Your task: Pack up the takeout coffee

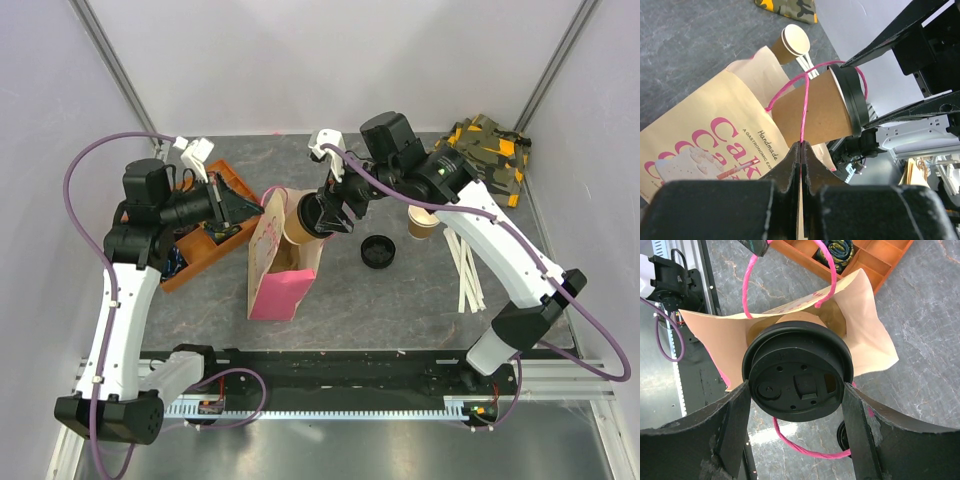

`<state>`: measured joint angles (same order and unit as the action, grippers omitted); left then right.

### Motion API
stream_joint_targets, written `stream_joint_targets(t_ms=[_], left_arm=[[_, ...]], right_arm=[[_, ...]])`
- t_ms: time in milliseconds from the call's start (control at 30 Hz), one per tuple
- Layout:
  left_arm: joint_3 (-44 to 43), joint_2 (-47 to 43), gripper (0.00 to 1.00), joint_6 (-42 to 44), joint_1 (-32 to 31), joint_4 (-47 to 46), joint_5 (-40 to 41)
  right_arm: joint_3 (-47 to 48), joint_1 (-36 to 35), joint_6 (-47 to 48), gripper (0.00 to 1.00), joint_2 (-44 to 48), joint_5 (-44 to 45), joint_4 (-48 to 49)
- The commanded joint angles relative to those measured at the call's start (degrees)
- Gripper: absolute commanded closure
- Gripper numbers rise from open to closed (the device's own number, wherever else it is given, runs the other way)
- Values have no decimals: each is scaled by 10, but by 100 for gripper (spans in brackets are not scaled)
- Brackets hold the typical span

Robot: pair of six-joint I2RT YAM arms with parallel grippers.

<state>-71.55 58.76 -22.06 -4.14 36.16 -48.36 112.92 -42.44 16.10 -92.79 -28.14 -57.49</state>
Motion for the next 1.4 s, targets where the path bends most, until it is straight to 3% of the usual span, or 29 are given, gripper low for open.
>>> stream_joint_targets(t_ms=[0,67,100,200,300,467,667,1033,1233,1367], left_arm=[[4,-17,88,4,14,10,-19],[4,-17,81,4,21,11,-32],[2,-16,66,4,23,10,-36],[-3,-14,45,4,25,7,-66],[-6,-10,36,2,25,8,-77],[-6,-2,36,-15,25,-20,-74],[-22,-5,56,3,25,-12,-68],[-86,14,59,84,33,119,-6],[-90,17,98,72,35,92,-66],[-74,21,98,42,28,52,-110]], right_arm=[[29,-3,6,60,-9,-13,6],[33,-4,6,59,-12,-19,5],[37,-4,6,60,-16,-21,5],[41,-8,7,60,-21,-24,5],[41,-11,8,60,-25,-26,7],[40,-11,10,61,-24,-26,6],[40,-12,12,61,-21,-22,6],[28,-12,16,62,-13,-20,7],[27,-12,18,62,-9,-23,11],[19,-12,21,62,-5,-28,23]])
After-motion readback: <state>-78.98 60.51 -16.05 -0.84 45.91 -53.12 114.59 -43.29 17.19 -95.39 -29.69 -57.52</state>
